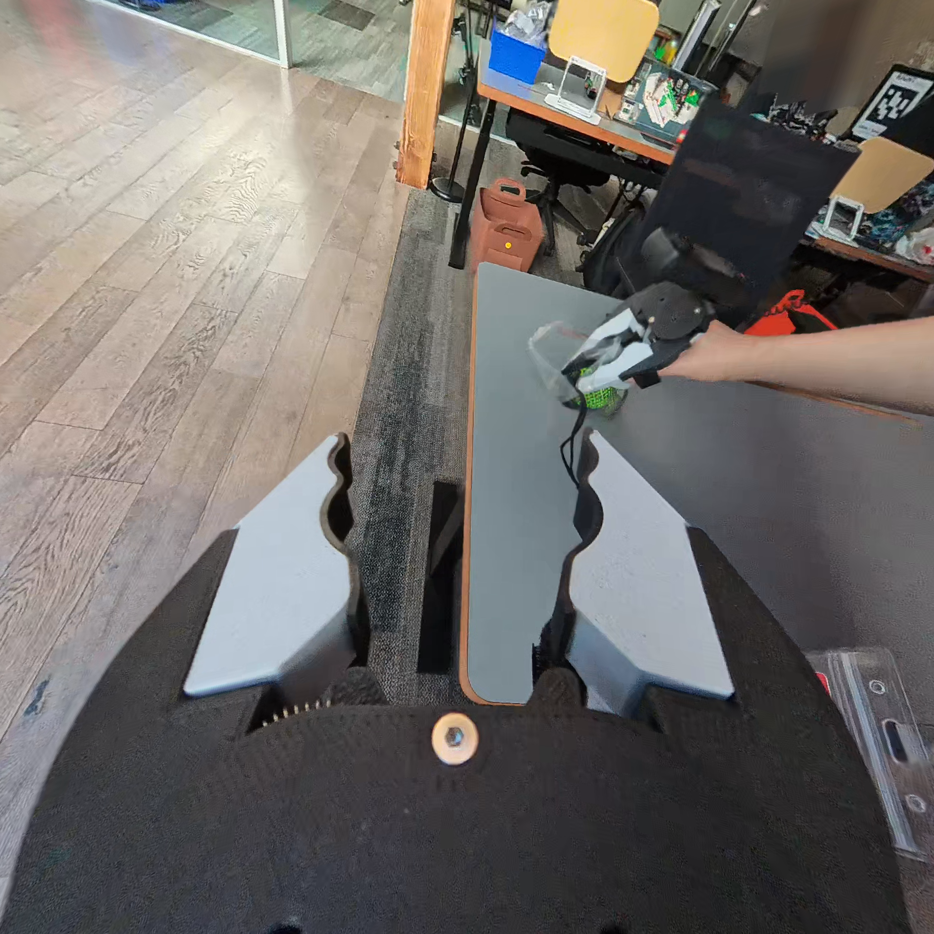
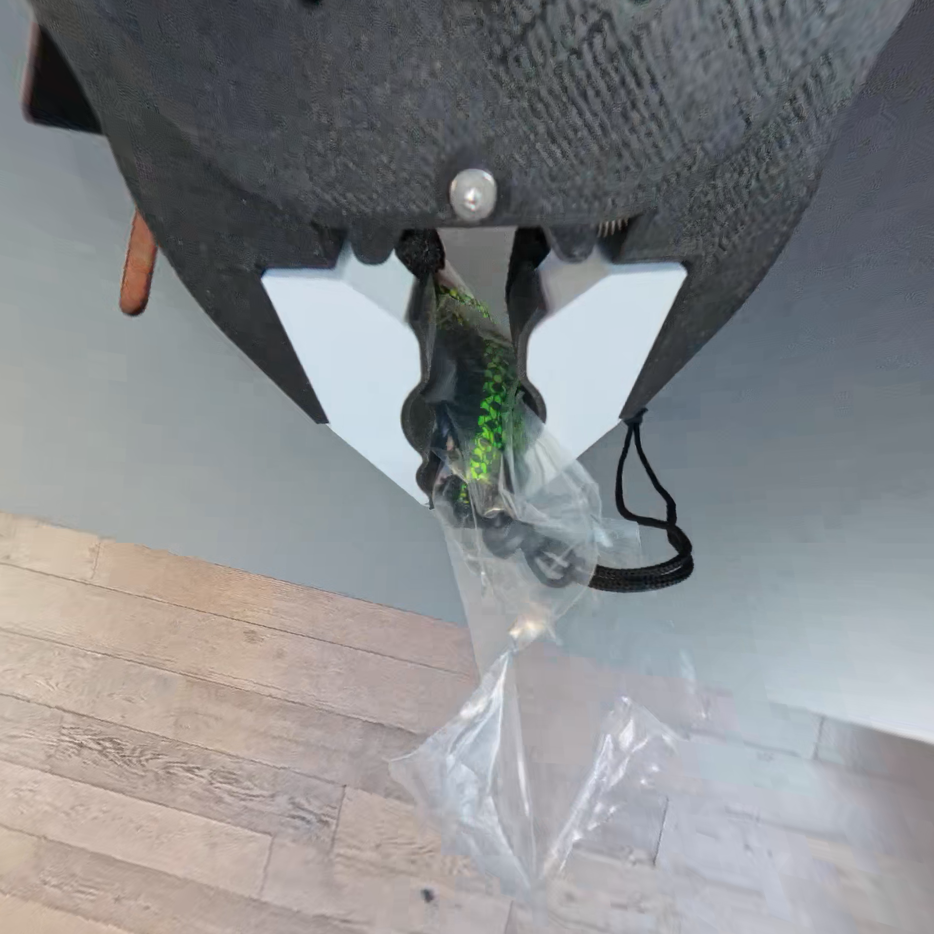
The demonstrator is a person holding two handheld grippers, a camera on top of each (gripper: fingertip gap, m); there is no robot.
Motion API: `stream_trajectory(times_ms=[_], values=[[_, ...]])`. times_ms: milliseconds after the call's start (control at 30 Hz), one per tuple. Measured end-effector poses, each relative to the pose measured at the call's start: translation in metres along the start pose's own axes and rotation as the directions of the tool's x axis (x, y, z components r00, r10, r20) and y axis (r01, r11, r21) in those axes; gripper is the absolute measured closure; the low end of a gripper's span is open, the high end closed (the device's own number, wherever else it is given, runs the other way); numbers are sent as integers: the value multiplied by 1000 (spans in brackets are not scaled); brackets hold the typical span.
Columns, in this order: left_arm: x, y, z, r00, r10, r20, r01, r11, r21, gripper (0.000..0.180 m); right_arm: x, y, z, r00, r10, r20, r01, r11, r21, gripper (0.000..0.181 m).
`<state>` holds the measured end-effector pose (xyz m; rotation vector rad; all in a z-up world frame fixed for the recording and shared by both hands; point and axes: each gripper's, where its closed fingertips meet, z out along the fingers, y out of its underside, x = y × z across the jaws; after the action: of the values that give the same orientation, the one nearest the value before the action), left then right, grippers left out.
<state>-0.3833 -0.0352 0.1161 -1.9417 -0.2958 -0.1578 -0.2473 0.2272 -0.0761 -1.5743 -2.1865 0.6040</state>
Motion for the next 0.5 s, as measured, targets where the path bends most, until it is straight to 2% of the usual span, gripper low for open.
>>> stream_trajectory(times_ms=[100, 167, 267, 333, 400, 433, 500], values=[[-21, 4, 32, 989, -21, -150, 11, 998, -69, 88, 31, -10, -40, 937, 328, -124, -294, 928, 230, 159], [-27, 13, 59, 945, -52, -324, 0, 988, -157, 89, 45, -12, -71, 840, 520, -156, -433, 815, 385, 162], [-34, 26, 95, 814, -153, -560, -28, 953, -302, 93, 52, -23, -111, 682, 721, -123, -543, 612, 576, 166], [-38, 28, 119, 729, -168, -664, -105, 930, -351, 91, 47, -49, -129, 628, 776, -67, -550, 502, 667, 166], [-38, 30, 144, 649, -139, -748, -219, 907, -359, 81, 44, -87, -142, 599, 800, -20, -548, 429, 718, 167], [-34, 28, 157, 607, -121, -785, -267, 900, -345, 76, 41, -109, -149, 598, 801, -8, -550, 417, 724, 167], [-18, 14, 179, 518, -68, -852, -350, 892, -284, 66, 41, -156, -158, 620, 784, -21, -541, 447, 712, 167]])
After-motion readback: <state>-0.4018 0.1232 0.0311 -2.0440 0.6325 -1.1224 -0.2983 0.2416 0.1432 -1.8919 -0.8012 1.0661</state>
